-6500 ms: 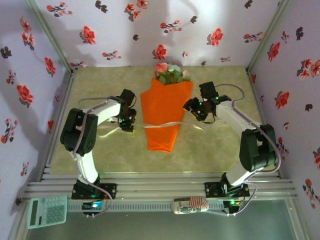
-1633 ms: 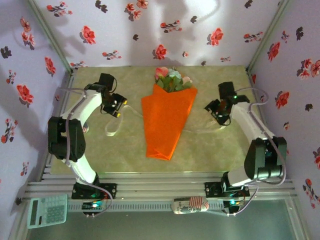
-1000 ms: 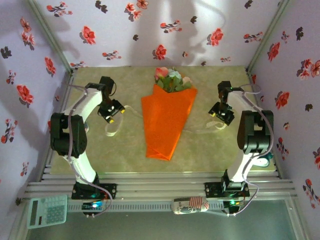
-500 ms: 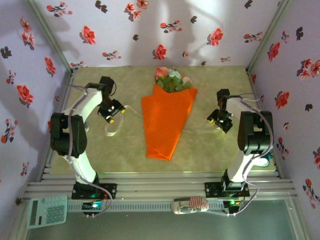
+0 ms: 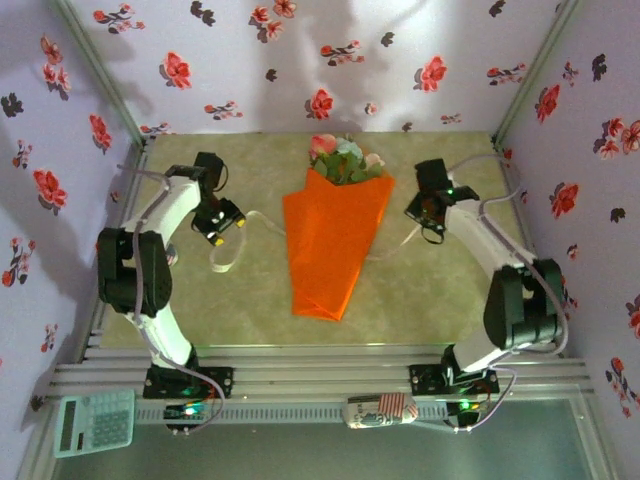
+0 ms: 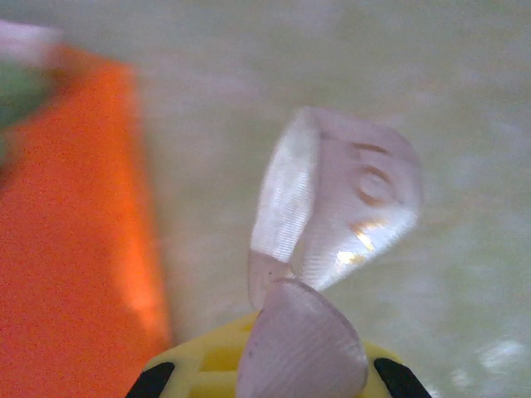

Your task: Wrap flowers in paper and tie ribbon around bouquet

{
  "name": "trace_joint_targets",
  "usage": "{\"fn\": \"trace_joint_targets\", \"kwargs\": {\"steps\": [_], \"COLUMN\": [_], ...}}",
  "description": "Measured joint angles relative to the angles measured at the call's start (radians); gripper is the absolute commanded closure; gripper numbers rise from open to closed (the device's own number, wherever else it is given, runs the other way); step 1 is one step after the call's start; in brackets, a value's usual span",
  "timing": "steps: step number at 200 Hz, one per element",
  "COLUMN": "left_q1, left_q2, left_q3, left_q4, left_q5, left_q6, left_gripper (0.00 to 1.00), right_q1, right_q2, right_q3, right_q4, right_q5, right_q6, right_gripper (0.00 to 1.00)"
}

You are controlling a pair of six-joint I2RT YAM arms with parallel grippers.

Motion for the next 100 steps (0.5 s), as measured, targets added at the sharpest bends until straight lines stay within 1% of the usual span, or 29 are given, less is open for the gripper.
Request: {"fn": "trace_joint_targets", "kwargs": {"steps": [21, 40, 55, 72, 85, 100], "left_q1": [0.016, 0.025, 0.031, 0.039, 0.045, 0.050], "left_q2": [-0.013, -0.015, -0.015, -0.014, -0.004, 0.017], "left_q3": [-0.016, -0.035, -0.058, -0.077, -0.078, -0.075], "left_q4": [0.001, 0.004, 0.008, 0.007, 0.011, 0.014], "left_q5": [-0.008, -0.009, -0.008, -0.005, -0.006, -0.011], "left_q6": [0.000, 0.000, 0.003, 0.008, 0.016, 0.032], "left_gripper": [0.43, 0.47, 0.49, 0.49, 0.46, 0.41], "right_q1": [0.134, 0.216, 0.254, 0.285, 0.302, 0.309], "right_q2": [-0.005, 0.074, 0.180, 0.322, 0.399, 0.418], "right_q3": [0.069, 0.145, 0.235, 0.359, 0.419, 0.397], "right_q4": [0.084, 0.151, 0.188, 0.209, 0.212, 0.219], "right_q5": [-0.014, -0.084, -0.155, -0.240, -0.257, -0.261], "right_q6": [-0.051, -0.113, -0.158, -0.200, -0.210, -0.205], "right_gripper": [1.00, 1.00, 1.00, 1.00, 1.00, 1.00]}}
